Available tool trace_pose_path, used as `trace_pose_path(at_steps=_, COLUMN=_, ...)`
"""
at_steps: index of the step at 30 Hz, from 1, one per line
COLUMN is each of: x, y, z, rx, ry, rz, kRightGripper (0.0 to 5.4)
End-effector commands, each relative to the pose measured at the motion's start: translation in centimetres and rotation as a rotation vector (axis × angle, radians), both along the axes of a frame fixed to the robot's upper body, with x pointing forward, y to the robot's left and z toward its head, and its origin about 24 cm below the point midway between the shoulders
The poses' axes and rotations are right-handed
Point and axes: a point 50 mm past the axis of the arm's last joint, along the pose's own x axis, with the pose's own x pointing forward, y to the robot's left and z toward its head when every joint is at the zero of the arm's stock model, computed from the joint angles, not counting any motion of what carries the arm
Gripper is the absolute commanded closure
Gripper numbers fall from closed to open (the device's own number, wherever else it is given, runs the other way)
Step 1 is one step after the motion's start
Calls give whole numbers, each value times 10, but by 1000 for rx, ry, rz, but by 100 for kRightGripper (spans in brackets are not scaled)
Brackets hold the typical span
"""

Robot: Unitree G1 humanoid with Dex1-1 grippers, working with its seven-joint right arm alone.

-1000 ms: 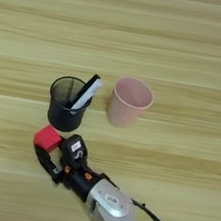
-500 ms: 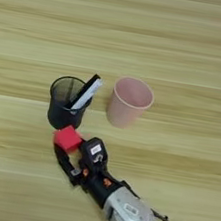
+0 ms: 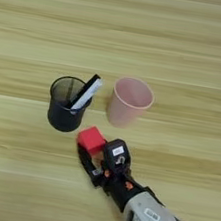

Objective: Move the objects on the table

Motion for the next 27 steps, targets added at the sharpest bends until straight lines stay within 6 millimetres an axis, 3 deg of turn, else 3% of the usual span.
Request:
trace_pose_path(at_steps=1, x=12, y=-8, z=16, rx=-22, ry=-78, rz=-45, kRightGripper=304)
trace_pose_path(at_steps=27, x=51, y=-9, z=-11, rx=38, ry=-20, rz=-214, kRightGripper=304)
